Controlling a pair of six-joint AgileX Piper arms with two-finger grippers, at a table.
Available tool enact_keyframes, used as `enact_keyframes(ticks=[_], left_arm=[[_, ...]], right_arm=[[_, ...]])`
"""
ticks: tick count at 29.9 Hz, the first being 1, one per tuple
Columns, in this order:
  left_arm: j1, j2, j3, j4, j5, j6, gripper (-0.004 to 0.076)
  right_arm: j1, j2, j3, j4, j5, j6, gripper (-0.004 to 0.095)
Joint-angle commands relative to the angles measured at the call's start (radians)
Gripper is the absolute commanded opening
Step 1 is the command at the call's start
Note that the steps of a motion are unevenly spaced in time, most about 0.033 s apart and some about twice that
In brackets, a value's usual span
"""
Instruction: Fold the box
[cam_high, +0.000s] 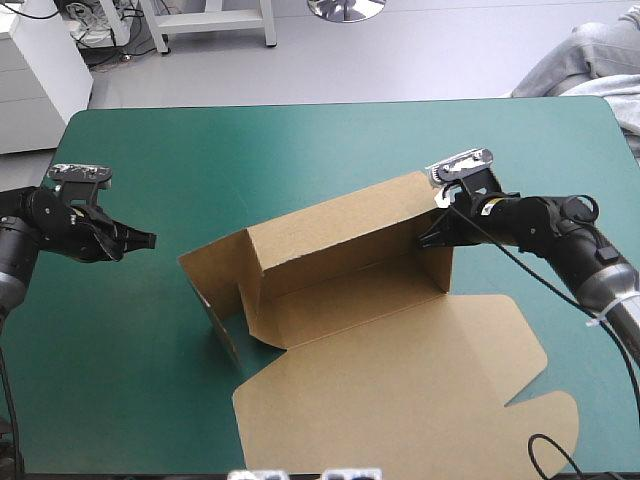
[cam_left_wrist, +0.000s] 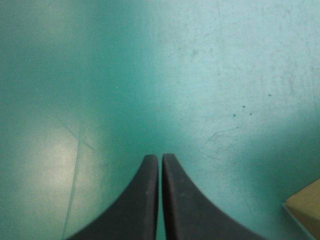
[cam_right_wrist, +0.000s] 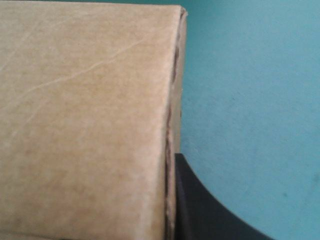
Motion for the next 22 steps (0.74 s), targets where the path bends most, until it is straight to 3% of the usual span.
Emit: enact_keyframes(ticks=[1, 3, 7, 15, 22], left_arm=[[0.001, -0.033, -0.024, -0.017, -0.039, -0.003, 0.0009], [0.001, -0.033, -0.024, -0.012, -0.044, -0.003, 0.0009], [0.001, -0.033, -0.024, -0.012, -0.052, -0.003, 0.0009], [0.001, -0.033, -0.024, -0.015, -0.047, -0.005, 0.0009], [0.001, -0.033, -0.024, -0.016, -0.031, -0.005, 0.0007]], right_arm=[[-0.003, -0.03, -0.123, -0.153, 0.213, 0.123, -0.0019], [-0.003, -0.012, -0.186, -0.158, 0.334, 0.124, -0.0019], [-0.003, 0.05, -0.283, -0.158, 0.462, 0.133, -0.0019], [-0.003, 0.304, -0.549, -0.168, 0.592, 0.17, -0.0019], [-0.003, 0.555, -0.83, -0.166, 0.592, 0.22, -0.0019]])
